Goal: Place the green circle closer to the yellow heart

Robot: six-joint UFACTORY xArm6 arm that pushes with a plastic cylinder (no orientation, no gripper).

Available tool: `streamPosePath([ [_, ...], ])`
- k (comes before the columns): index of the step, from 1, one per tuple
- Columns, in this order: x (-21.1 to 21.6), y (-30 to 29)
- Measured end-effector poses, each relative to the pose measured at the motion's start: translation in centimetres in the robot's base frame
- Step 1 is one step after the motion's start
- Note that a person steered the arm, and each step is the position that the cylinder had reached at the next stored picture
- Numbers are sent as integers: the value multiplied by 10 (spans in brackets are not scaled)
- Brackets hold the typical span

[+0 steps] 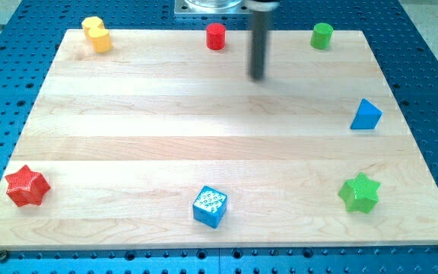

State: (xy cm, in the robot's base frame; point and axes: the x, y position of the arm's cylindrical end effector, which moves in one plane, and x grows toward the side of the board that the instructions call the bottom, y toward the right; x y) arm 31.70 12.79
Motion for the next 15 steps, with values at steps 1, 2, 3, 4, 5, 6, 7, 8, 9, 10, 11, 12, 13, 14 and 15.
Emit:
streamPosePath([
  [1, -58, 106],
  [2, -119, 138],
  [3, -101, 79],
  [4, -24, 0],
  [5, 7, -29],
  [6, -2, 9],
  [7, -82, 35],
  [8, -104, -15],
  [9, -27, -65],
  [10, 14, -67],
  [11, 13, -67],
  [12, 10, -42],
  [13, 11, -14],
  [14, 7, 0],
  [15, -9, 29],
])
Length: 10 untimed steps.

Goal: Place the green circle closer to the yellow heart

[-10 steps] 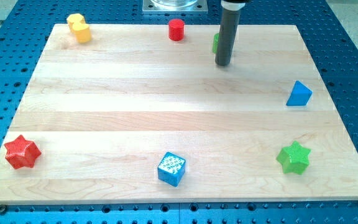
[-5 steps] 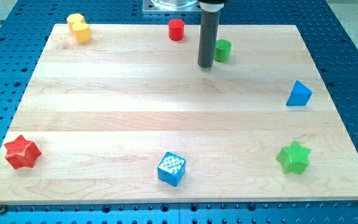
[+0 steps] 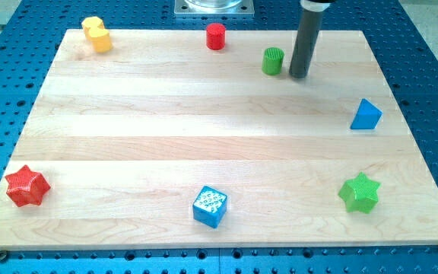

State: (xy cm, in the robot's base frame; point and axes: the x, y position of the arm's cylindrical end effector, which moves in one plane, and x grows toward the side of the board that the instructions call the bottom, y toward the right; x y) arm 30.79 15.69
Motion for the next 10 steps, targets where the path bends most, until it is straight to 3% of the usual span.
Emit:
streamPosePath([
  [1, -19, -15],
  [2, -19, -72],
  [3, -1, -210],
  [5, 46, -305],
  [6, 21, -334],
  [7, 6, -321],
  [8, 13, -263],
  [10, -39, -324],
])
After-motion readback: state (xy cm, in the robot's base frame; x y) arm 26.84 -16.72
